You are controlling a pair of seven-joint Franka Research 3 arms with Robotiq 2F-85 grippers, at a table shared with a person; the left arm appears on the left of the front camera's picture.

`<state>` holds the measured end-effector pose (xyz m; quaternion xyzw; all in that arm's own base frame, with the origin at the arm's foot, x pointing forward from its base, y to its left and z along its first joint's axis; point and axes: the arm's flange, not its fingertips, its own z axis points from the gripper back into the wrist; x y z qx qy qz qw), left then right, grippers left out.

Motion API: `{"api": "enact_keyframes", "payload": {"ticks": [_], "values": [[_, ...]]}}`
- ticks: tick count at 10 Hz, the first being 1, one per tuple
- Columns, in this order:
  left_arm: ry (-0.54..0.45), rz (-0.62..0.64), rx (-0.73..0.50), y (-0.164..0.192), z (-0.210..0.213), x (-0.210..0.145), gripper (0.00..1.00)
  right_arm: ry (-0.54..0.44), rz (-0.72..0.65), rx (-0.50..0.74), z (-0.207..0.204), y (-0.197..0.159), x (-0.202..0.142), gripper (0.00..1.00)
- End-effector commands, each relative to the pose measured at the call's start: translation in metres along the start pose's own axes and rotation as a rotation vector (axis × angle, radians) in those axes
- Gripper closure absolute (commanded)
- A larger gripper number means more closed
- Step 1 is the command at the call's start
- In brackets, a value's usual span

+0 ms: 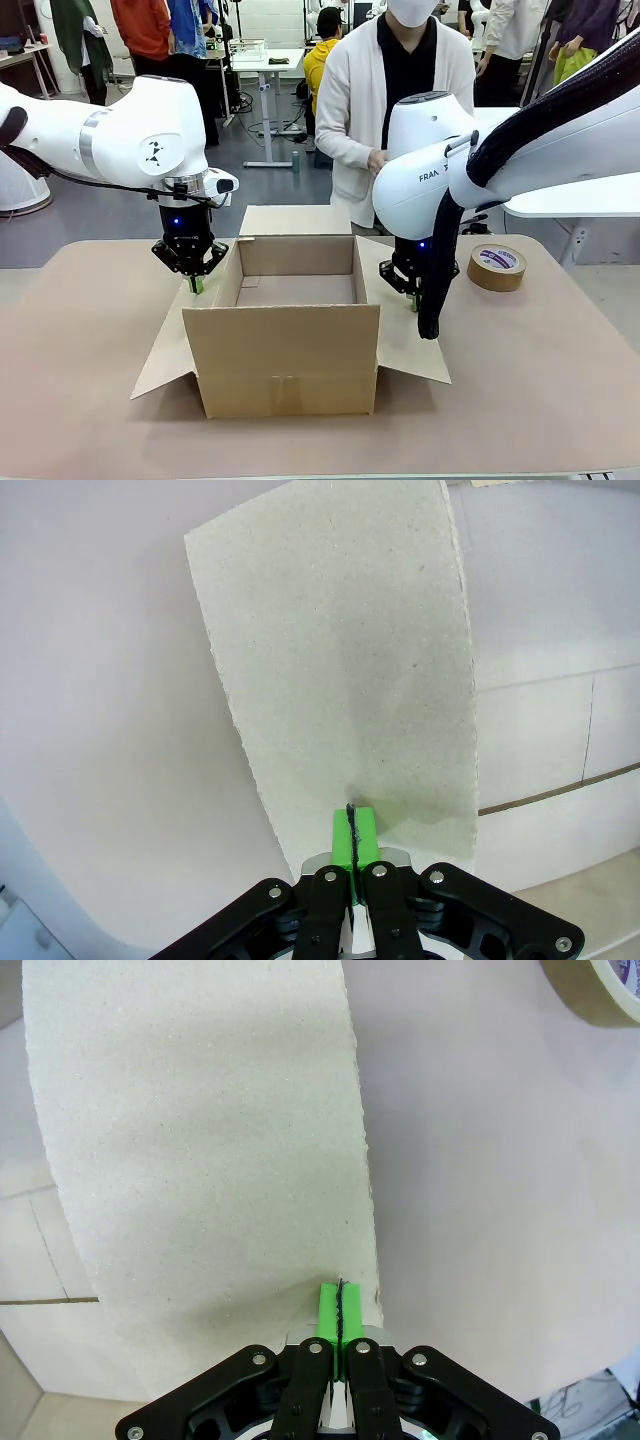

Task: Wrap the clocks to prevent damage.
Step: Once the human has placed the objects inside and stepped back, release both hands from the side flaps of the Package Box.

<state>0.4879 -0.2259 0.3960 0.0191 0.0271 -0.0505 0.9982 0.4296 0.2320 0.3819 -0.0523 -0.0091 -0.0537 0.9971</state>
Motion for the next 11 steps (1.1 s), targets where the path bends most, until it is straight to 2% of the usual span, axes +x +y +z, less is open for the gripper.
{"api": "enact_keyframes", "payload": {"ticks": [1,11], "values": [[0.000,0.001,0.010,0.0001,-0.0014,0.0005,1.00,-0.001,-0.002,-0.012,-0.0033,0.0016,-0.0009,0.99],[0.000,0.001,0.010,0.0001,-0.0014,0.0005,1.00,-0.001,-0.002,-0.012,-0.0033,0.0016,-0.0009,0.99]]}}
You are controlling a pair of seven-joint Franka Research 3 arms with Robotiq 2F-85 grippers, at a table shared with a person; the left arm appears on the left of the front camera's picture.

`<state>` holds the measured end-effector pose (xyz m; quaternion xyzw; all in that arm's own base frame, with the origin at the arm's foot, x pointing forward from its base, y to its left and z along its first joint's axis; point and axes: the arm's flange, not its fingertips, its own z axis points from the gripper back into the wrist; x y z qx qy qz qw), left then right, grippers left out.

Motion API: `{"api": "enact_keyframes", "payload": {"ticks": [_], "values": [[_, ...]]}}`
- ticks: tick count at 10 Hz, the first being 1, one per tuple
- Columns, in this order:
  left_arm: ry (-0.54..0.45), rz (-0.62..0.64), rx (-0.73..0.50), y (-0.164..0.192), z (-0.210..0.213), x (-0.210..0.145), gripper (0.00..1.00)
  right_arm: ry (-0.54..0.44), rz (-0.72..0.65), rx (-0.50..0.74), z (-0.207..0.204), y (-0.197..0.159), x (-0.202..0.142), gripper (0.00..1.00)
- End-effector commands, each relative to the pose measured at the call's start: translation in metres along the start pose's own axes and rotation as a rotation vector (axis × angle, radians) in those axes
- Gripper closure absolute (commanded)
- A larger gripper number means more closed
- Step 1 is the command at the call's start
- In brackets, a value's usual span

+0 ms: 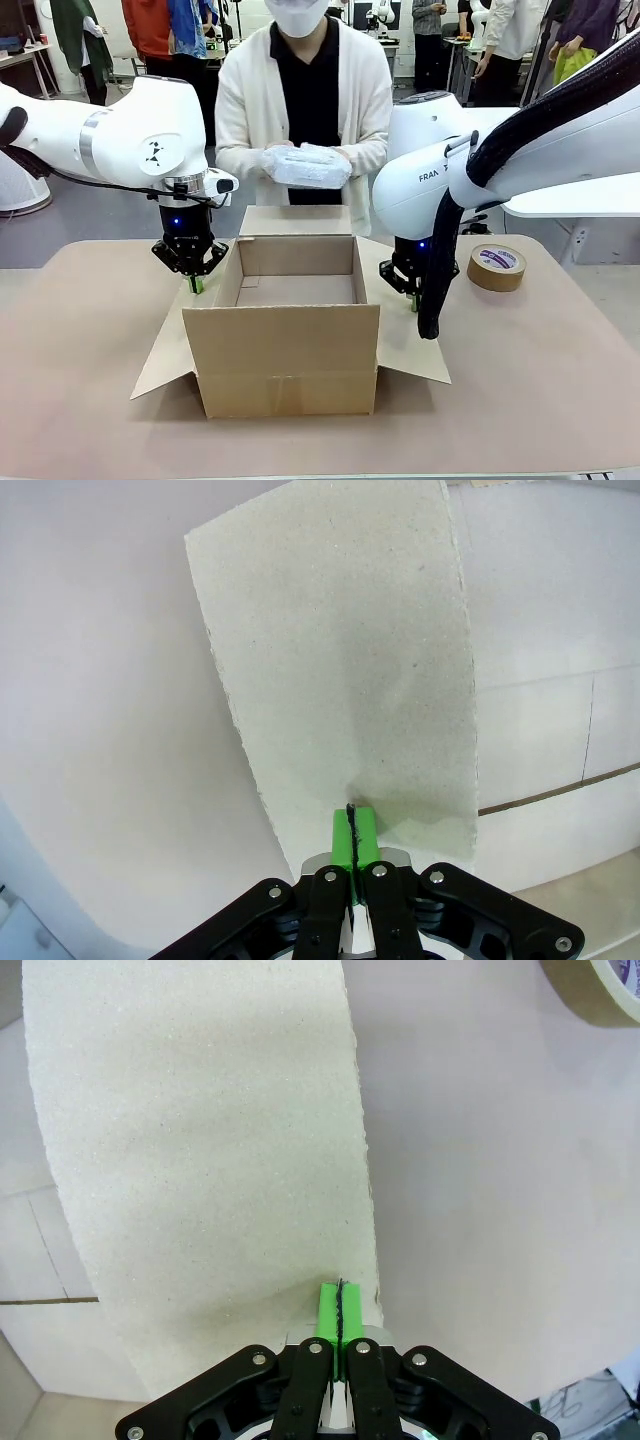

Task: Wrap the clocks to prevent damage.
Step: Once the human has placed the objects inside and stepped back, release both hands from the side flaps of the Package Box.

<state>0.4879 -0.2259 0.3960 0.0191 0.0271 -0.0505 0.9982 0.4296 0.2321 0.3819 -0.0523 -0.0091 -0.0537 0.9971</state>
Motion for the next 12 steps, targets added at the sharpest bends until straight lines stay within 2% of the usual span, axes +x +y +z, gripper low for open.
{"api": "enact_keyframes", "payload": {"ticks": [1,12], "values": [[0.000,0.001,0.010,0.0001,-0.0014,0.0005,1.00,-0.001,-0.002,-0.012,-0.0033,0.0016,-0.0009,0.99],[0.000,0.001,0.010,0.0001,-0.0014,0.0005,1.00,-0.001,-0.002,-0.012,-0.0033,0.0016,-0.0009,0.99]]}}
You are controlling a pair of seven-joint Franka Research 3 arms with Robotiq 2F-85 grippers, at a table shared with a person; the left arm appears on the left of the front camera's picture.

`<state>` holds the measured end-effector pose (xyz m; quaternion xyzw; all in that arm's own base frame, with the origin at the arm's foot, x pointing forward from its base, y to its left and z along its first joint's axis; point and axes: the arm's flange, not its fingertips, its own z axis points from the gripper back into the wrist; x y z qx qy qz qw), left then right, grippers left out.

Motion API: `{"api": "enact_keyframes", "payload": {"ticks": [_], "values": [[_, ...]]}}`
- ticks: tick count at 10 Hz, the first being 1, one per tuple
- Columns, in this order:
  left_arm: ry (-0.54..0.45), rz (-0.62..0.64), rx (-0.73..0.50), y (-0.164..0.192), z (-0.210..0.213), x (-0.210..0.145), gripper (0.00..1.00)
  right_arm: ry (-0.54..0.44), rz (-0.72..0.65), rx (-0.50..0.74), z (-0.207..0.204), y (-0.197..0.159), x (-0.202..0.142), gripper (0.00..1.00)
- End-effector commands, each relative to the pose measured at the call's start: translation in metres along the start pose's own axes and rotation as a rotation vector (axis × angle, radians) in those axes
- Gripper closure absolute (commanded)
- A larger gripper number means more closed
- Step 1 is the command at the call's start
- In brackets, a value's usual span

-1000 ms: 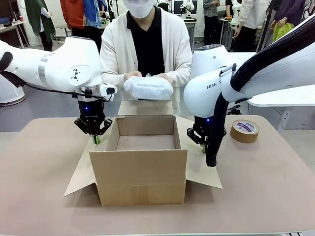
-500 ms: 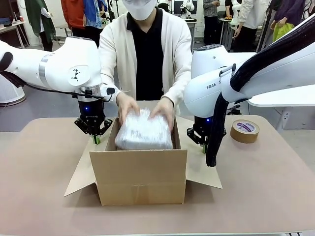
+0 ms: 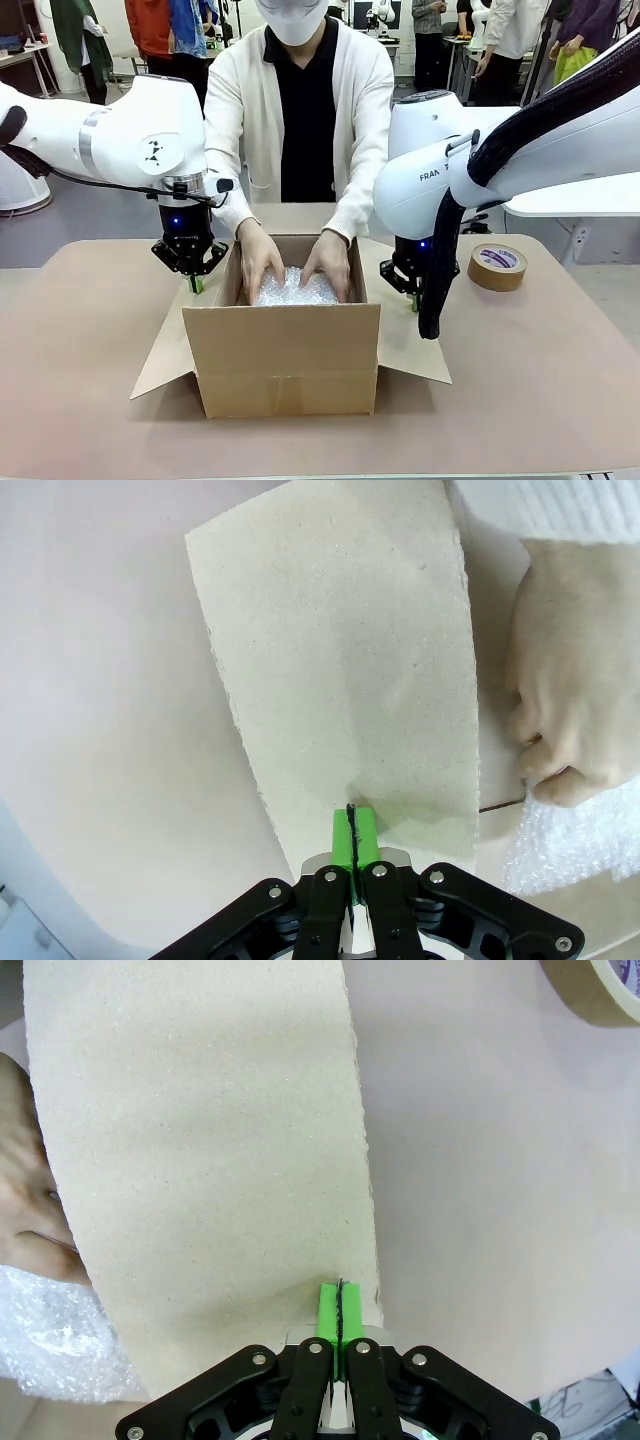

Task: Wrap the clocks to prevent damage.
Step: Once the human has placed the objects inside and stepped back, release both hands from the side flaps of the Package Box.

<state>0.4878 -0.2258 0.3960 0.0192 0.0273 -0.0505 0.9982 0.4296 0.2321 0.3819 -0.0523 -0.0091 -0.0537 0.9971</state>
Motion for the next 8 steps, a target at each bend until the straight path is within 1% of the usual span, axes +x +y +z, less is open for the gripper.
{"api": "enact_keyframes", "payload": {"ticks": [1,8], "values": [[0.000,0.001,0.009,0.0001,-0.0013,0.0005,1.00,-0.001,-0.002,-0.012,-0.0033,0.0016,-0.0009,0.99],[0.000,0.000,0.000,0.0000,0.0000,0.0000,1.00,0.000,0.000,0.000,0.0000,0.0000,0.0000,0.99]]}}
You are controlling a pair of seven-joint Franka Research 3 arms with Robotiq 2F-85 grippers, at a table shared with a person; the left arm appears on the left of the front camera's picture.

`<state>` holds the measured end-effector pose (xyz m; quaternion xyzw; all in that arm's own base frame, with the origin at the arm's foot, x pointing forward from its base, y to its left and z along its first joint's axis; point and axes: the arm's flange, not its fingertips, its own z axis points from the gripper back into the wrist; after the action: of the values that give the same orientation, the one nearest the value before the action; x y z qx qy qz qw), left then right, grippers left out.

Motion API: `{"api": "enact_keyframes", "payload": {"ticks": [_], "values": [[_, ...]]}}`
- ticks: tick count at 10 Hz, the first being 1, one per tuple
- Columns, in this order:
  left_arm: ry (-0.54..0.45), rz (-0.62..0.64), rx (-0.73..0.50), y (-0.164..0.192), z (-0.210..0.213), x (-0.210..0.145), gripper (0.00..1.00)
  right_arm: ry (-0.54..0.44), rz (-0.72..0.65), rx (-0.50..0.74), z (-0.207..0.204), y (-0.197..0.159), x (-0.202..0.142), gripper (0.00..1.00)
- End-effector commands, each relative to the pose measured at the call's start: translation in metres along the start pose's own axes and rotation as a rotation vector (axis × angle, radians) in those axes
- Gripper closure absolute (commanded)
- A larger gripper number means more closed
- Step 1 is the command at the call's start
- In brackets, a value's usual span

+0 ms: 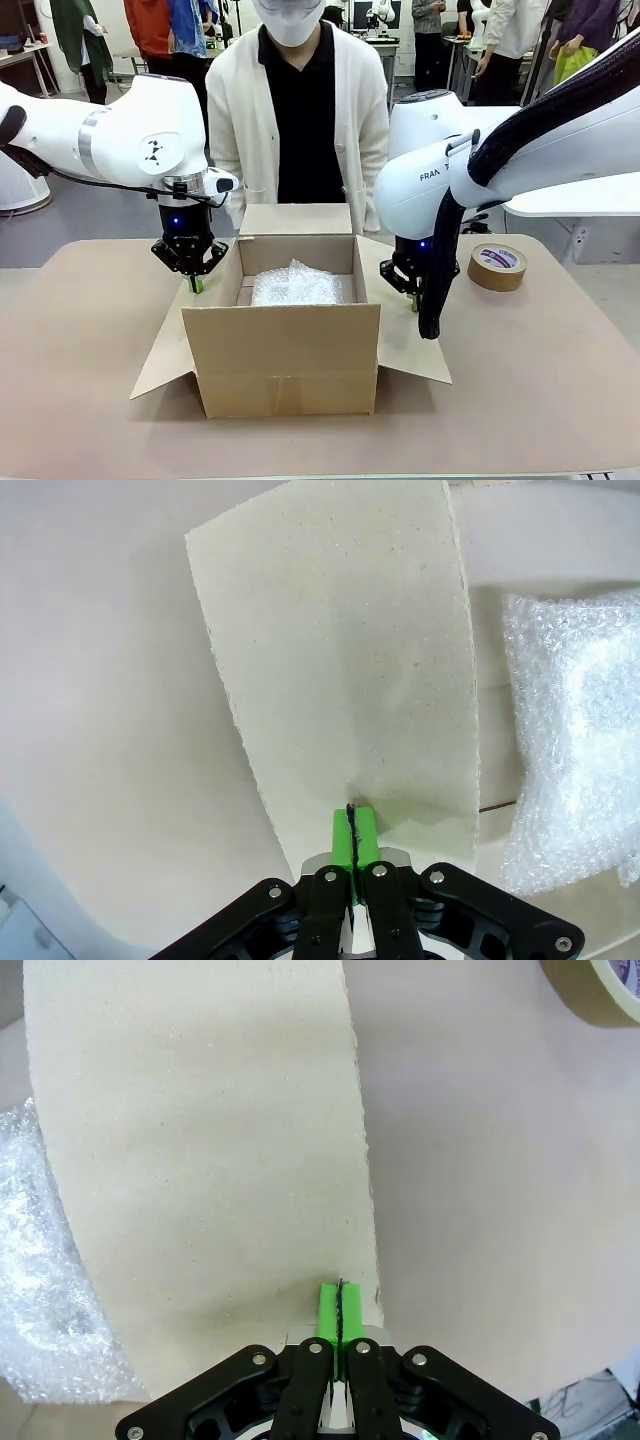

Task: Wrap the clocks to prevent damage.
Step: Once the human has placed the objects inside and stepped back, release both hands from the side flaps of the Package Box.

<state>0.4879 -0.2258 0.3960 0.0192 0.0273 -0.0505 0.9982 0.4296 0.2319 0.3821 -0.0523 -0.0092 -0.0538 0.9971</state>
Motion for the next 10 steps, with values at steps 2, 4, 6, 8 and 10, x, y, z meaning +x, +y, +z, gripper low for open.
{"api": "enact_keyframes", "payload": {"ticks": [2,4,6,8,10], "values": [[-0.168,-0.261,-0.022,0.019,0.052,-0.044,1.00,-0.101,0.315,-0.073,0.056,-0.027,-0.024,0.99],[-0.161,-0.560,0.047,0.049,0.106,-0.061,1.00,-0.102,0.607,-0.223,0.105,-0.057,-0.036,0.99],[-0.145,-0.812,0.072,0.082,0.124,-0.085,1.00,-0.114,0.783,-0.376,0.127,-0.094,-0.048,0.99],[-0.179,-0.942,0.077,0.109,0.143,-0.105,1.00,-0.120,1.020,-0.479,0.136,-0.128,-0.063,0.99],[-0.188,-0.960,0.063,0.120,0.139,-0.104,1.00,-0.135,1.010,-0.380,0.137,-0.151,-0.058,0.99]]}}
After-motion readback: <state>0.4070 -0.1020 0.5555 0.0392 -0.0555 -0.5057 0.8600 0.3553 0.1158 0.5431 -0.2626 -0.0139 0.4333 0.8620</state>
